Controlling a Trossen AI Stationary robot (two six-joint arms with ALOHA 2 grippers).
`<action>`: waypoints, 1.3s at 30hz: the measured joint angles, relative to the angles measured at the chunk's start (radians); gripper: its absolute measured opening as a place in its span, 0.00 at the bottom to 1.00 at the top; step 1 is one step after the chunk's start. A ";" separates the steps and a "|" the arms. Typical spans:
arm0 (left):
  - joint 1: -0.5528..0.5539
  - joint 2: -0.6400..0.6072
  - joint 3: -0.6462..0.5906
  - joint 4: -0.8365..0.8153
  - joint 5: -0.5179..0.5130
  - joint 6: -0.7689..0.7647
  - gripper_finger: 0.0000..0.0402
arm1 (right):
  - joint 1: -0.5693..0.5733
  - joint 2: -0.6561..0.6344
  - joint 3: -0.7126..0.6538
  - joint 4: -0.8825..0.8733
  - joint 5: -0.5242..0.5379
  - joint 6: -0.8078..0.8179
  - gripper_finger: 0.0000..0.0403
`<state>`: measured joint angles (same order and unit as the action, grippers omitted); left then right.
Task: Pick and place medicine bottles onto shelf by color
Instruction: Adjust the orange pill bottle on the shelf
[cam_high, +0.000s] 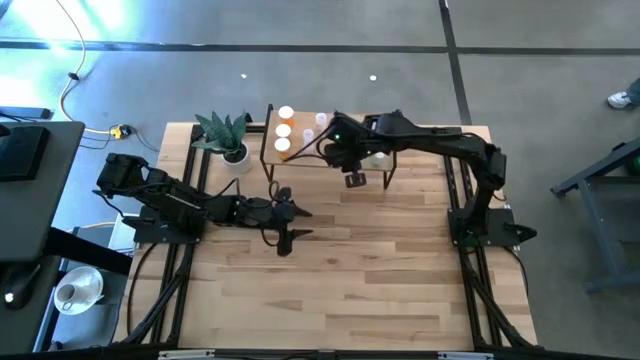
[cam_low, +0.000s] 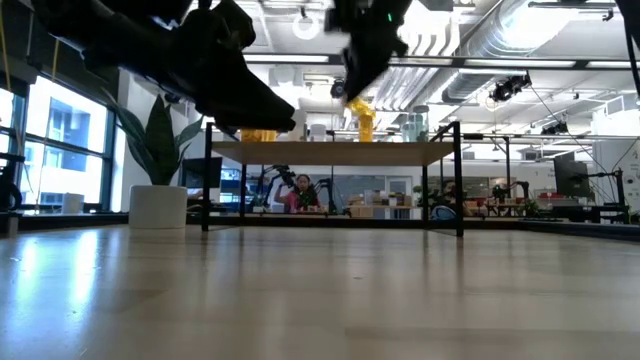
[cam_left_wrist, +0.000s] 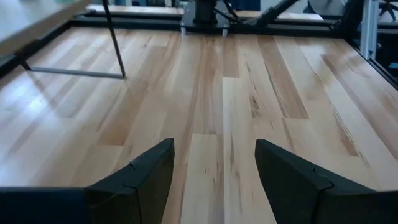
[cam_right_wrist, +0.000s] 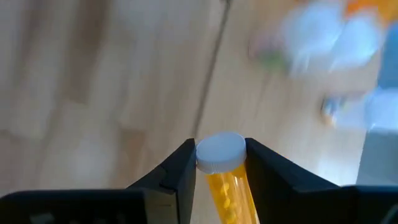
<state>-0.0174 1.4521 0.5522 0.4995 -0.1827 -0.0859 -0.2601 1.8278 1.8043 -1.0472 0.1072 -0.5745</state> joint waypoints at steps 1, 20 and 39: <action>0.000 0.000 0.000 0.006 -0.010 0.001 0.53 | 0.008 -0.001 0.032 -0.003 -0.029 0.020 0.28; -0.007 0.000 0.013 0.501 -0.116 0.161 0.53 | 0.147 -0.003 0.265 0.067 -0.781 0.113 0.28; -0.044 0.007 0.140 0.500 -0.081 0.371 0.53 | 0.176 -0.003 0.265 0.147 -0.758 0.219 0.28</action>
<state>-0.0618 1.4590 0.6926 0.9993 -0.2635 0.2851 -0.0841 1.8252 2.0693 -0.8998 -0.6510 -0.3550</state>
